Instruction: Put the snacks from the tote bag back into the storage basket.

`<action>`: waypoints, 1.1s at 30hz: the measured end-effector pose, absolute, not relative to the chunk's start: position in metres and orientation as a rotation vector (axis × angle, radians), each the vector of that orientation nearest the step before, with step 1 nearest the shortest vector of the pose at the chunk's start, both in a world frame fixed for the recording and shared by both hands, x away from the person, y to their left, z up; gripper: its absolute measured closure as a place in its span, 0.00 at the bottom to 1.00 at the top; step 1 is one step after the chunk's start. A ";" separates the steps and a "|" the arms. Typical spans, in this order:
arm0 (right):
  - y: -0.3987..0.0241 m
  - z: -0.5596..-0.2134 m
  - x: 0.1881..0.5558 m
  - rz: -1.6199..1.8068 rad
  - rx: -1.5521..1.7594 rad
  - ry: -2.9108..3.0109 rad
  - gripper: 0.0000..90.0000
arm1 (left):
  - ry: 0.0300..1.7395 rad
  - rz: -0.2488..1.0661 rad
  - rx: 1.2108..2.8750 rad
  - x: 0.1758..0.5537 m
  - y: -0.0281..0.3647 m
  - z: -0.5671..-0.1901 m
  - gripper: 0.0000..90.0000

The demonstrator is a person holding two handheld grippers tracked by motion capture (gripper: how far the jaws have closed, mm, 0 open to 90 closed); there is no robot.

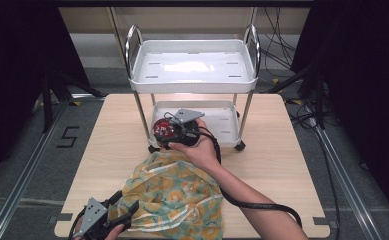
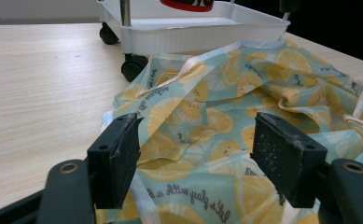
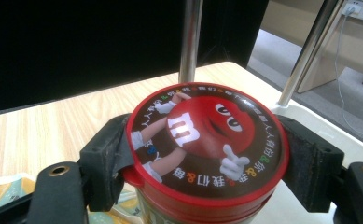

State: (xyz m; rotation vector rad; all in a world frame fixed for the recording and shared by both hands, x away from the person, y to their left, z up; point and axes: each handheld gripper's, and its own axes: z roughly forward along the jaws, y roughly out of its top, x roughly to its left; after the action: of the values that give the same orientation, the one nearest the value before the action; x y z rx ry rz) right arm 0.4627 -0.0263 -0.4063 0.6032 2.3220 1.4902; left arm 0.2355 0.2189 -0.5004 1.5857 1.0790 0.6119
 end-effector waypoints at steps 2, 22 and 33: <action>-0.026 -0.407 0.465 1.497 0.587 2.299 0.30 | 1.082 0.605 1.596 0.236 0.219 -0.500 0.35; -0.023 -0.406 0.470 1.480 0.625 2.322 0.30 | 1.086 0.610 1.598 0.235 0.219 -0.500 0.35; -0.021 -0.403 0.473 1.485 0.635 2.313 0.30 | 1.088 0.612 1.589 0.235 0.218 -0.500 0.35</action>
State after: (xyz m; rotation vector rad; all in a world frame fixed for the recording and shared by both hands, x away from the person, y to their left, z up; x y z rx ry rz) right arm 0.4734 -0.0210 -0.4030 0.6355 2.3125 1.4853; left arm 0.2351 0.2182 -0.4995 1.5892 1.0879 0.6123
